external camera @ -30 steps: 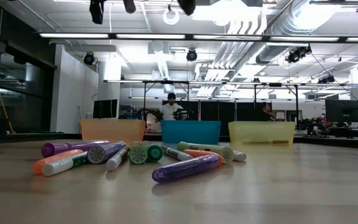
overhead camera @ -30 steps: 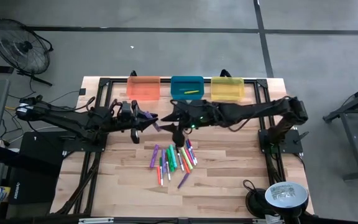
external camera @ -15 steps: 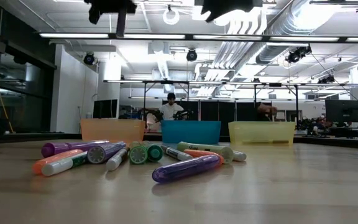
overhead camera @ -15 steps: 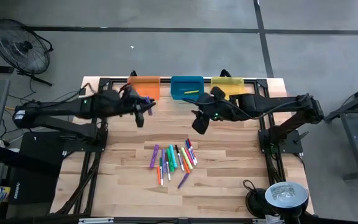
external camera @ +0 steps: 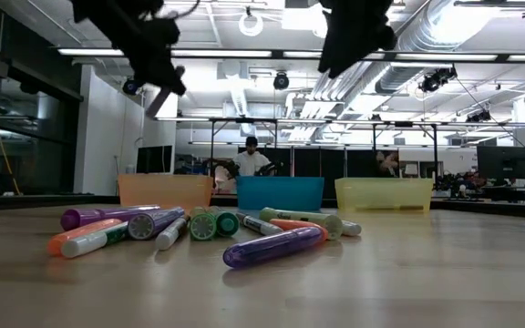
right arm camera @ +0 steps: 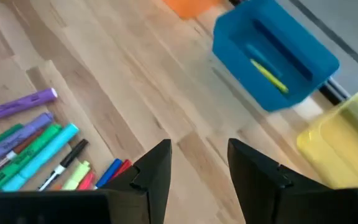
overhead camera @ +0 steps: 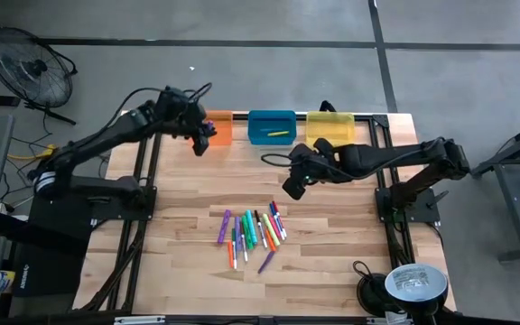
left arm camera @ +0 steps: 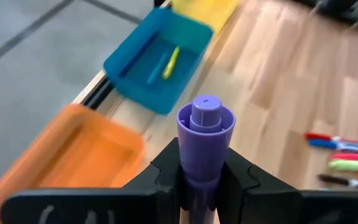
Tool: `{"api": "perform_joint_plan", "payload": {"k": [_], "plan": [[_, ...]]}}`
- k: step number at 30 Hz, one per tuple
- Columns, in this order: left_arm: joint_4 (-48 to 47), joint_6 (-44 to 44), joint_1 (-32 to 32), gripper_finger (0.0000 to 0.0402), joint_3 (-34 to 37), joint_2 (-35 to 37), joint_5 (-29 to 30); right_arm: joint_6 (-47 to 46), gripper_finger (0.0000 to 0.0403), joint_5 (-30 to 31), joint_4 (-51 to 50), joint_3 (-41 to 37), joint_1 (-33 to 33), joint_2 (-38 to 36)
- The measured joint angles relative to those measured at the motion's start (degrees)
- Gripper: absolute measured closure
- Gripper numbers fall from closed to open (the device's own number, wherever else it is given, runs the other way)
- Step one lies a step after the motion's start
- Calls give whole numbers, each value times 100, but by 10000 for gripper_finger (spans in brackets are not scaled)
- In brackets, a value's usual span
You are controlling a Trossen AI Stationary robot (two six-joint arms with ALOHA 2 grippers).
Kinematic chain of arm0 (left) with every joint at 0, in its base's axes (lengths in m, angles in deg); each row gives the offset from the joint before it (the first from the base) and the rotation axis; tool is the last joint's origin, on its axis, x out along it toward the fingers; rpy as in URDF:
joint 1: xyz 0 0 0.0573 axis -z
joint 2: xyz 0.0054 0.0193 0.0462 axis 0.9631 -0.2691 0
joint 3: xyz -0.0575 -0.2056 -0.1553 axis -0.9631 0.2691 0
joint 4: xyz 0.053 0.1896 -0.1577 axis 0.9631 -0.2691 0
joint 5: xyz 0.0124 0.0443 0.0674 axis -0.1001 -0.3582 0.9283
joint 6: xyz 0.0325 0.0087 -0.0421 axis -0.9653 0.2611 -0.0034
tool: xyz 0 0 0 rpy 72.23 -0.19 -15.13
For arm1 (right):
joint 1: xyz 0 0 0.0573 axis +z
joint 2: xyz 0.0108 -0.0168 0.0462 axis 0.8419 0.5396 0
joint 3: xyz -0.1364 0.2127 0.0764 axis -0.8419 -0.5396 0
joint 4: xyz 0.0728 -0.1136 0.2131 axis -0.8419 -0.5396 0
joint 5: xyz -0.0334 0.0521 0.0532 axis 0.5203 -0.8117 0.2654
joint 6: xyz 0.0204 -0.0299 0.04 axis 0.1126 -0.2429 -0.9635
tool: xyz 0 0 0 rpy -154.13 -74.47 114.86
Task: Pick & Place Markers
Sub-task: Put the right light violet highlighter into the orange bin
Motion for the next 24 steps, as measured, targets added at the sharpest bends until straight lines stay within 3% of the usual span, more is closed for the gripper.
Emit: {"api": "perform_joint_plan", "payload": {"k": [10,20,24], "plan": [[-169,-1472,-904,347,-114,-1400,-218,-686,258,-549,126,-611,4,2],[-1014,-3152,-862,347,-1342,-2590,1380,-989,257,-620,294,-870,4,2],[-1428,-3617,-862,347,-1678,-3050,1635,-989,257,-539,402,-872,4,2]]}}
